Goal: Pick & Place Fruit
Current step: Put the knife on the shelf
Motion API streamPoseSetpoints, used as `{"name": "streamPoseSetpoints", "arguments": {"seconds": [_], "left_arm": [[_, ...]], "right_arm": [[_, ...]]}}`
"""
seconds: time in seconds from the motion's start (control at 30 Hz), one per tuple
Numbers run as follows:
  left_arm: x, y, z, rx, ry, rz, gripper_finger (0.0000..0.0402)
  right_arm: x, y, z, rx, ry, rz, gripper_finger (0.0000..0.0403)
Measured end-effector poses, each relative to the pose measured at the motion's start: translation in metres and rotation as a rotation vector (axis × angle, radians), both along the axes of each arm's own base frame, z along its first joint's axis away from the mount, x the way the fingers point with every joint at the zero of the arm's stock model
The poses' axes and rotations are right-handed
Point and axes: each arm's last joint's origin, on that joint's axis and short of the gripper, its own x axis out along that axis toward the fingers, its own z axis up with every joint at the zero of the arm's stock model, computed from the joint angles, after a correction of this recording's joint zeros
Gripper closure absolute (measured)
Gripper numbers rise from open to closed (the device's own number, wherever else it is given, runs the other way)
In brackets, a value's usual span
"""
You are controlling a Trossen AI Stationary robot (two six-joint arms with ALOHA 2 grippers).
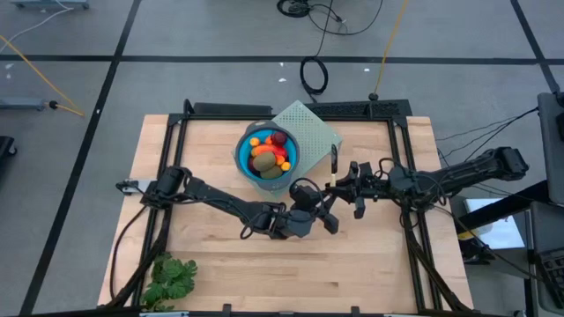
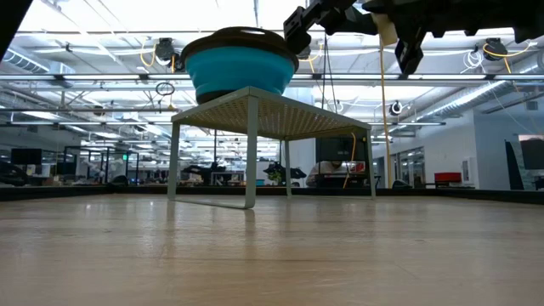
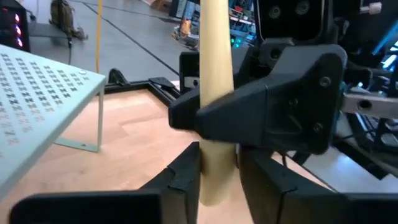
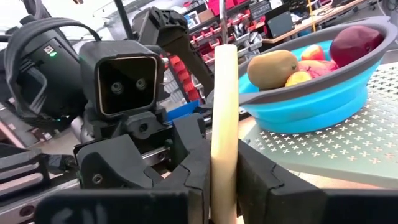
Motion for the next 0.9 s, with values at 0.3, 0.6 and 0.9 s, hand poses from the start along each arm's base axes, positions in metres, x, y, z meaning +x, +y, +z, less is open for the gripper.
{"name": "streamPoseSetpoints", "arguments": {"seconds": [0.3, 0.6, 0.9], "left_arm": [[-0.003, -0.011, 0.000, -0.043, -0.026, -0.025, 0.0220], [-0.006, -0.021, 0.000, -0.093, -0.061, -0.025, 0.0210], [-0.009, -0.034, 0.005, -0.100, -0.103, -0.078, 0.0235]], "right_arm": [[-0.007, -0.001, 0.003, 0.021, 0.009, 0.011, 0.0363], [-0.022, -0.006, 0.003, 0.114, 0.076, 0.082, 0.0363], [-0.027, -0.023, -0.002, 0.267, 0.174, 0.249, 0.0363]]}}
